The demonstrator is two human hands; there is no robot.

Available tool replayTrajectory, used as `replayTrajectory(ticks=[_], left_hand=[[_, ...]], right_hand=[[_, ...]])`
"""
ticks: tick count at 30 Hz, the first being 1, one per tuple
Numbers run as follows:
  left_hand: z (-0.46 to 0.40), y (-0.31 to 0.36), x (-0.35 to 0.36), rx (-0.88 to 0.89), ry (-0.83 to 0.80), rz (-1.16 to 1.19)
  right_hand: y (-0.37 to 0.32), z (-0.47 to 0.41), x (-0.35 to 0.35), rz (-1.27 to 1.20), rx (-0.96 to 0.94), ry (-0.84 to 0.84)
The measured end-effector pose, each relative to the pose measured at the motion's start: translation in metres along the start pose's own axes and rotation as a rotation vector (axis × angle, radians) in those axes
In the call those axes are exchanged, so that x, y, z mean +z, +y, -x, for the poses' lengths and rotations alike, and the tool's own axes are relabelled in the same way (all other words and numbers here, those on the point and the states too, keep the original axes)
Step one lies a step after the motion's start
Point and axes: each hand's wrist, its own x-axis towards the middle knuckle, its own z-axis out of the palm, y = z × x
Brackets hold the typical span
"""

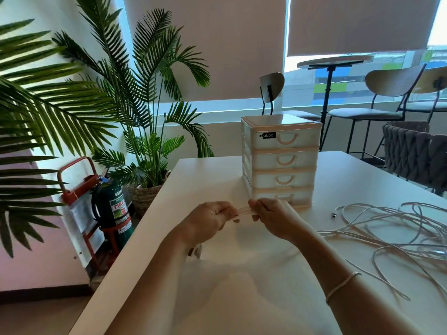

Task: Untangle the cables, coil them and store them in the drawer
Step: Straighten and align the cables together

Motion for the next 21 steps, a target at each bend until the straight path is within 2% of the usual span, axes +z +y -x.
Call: replayTrajectory(ticks=[3, 5, 7, 10, 12, 14, 17, 21], left_hand=[[0.004, 0.005, 0.004, -0.047, -0.167, 0.107], [0.005, 0.006, 0.005, -0.055, -0.201, 0.111], [0.003, 0.003, 0.002, -0.033, -0.112, 0.016], [-0.003, -0.004, 0.0, 0.045, 0.08, -0.193], [-0.005, -0.005, 0.0, 0.062, 0.112, -0.199], [-0.005, -0.005, 0.0, 0.048, 0.079, -0.181], [-0.003, -0.005, -0.001, -0.024, -0.082, -0.225], [0.003, -0.008, -0.011, -0.127, -0.235, -0.302]], right_hand=[[0.003, -0.002, -0.001, 0.016, -0.025, 0.08], [0.004, -0.002, -0.003, 0.007, -0.052, 0.101], [0.004, -0.001, -0.006, -0.064, -0.059, 0.031], [0.002, 0.002, -0.008, -0.116, -0.007, -0.228], [0.002, 0.003, -0.009, -0.101, 0.021, -0.301], [0.005, 0.002, -0.01, -0.122, 0.034, -0.239], [0.009, 0.001, -0.007, -0.042, -0.014, -0.095], [0.01, 0.001, -0.001, 0.03, -0.068, -0.072]])
